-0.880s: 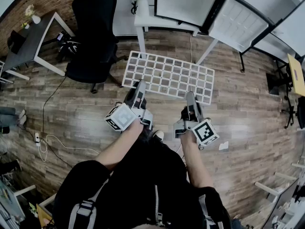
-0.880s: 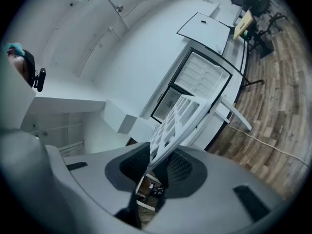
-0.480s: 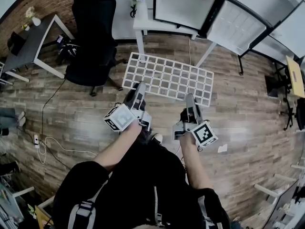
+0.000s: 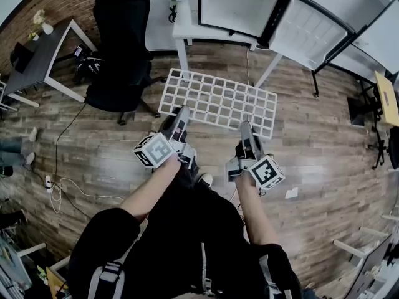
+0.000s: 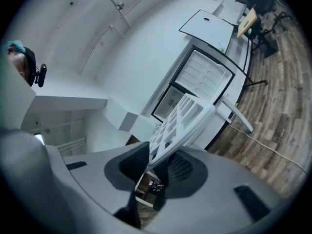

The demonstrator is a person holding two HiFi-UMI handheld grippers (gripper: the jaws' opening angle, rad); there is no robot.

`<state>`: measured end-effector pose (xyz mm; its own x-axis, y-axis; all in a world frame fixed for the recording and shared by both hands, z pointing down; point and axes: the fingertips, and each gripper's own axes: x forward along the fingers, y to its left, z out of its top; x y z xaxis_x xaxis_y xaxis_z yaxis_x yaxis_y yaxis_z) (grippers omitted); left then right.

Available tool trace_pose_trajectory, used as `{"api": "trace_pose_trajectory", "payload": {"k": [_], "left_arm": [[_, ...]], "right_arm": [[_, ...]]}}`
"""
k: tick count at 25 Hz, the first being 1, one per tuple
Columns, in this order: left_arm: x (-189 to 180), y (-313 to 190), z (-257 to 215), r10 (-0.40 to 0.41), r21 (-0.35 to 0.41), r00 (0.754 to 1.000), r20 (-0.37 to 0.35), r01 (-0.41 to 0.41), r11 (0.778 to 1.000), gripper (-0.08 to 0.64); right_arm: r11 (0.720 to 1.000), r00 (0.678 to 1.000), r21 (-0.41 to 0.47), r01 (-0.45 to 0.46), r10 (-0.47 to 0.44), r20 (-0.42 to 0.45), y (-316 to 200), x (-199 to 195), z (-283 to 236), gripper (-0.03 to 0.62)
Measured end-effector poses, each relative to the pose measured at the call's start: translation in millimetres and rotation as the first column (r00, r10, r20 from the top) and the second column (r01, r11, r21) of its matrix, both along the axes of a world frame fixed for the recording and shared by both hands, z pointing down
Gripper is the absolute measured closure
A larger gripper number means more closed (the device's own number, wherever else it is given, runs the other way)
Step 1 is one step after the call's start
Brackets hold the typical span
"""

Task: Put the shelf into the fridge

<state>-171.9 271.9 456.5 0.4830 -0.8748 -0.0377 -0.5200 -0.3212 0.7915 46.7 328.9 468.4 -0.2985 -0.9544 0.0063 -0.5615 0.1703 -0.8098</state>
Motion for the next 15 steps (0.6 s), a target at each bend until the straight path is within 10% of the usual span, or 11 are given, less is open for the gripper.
{"api": "trace_pose_trajectory", "payload": {"k": [15], "left_arm": [[24.5,-25.1,5.0,0.06,-0.024,0.998,0.014,-0.06,0.998,0.457]], "right_arm": [[0.999,0.999,-0.018,0.031,-0.031,-0.017,-25.4,21.2,4.8,0.482]]}}
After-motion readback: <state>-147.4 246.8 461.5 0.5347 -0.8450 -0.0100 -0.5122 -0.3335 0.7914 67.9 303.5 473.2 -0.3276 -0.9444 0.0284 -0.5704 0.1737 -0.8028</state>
